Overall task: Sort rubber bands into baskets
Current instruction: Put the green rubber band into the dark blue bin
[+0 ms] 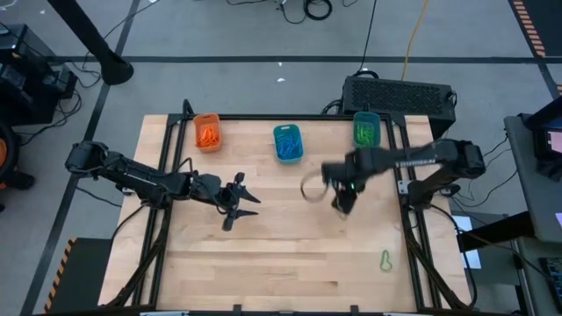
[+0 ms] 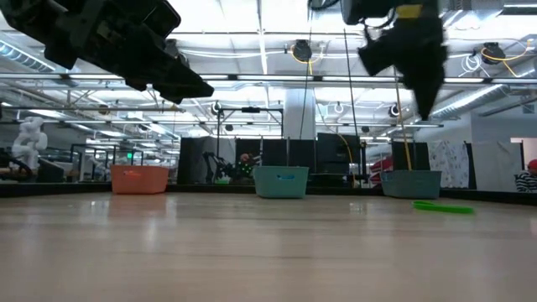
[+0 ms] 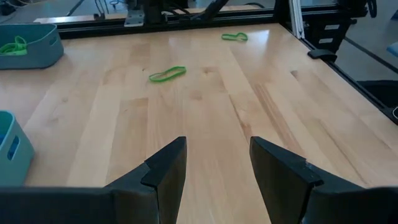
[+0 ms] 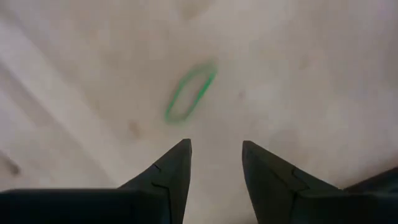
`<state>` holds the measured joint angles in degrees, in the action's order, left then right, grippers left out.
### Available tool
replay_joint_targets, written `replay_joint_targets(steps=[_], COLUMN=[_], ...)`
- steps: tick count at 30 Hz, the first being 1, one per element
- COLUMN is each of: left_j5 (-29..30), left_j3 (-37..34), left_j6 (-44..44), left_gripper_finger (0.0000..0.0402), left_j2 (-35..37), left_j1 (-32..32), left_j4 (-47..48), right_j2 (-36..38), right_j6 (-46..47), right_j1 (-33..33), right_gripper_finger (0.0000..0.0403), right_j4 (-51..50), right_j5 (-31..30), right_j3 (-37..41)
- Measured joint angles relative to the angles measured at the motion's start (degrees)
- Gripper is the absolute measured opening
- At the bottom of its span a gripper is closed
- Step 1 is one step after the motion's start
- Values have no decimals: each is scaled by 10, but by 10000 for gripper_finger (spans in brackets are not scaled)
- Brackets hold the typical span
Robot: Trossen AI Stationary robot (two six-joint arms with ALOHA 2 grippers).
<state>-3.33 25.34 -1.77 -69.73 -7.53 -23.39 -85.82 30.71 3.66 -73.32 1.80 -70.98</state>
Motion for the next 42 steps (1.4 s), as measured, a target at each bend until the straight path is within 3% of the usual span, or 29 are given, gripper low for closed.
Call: replay_joint_targets(steps=[7,13,21,29,42], left_j5=[0,0,0,0,3], left_j3=[0,0,0,0,0], left_j6=[0,0,15,30,30], left_gripper_finger=[185,185,185,185,185], left_j2=[0,0,0,0,0], left_j1=[-8,-8,-8,-9,-28], left_j4=[4,4,4,4,4], right_j2=[0,0,0,0,0], right_j6=[150,260,415,500,528], right_j1=[-162,-252,-349,-413,-428], right_gripper_finger=[135,135,135,135,135], right_j4=[1,72,174,241,281], right_j5=[60,163,215,237,213], right_j3=[83,173,237,277,318])
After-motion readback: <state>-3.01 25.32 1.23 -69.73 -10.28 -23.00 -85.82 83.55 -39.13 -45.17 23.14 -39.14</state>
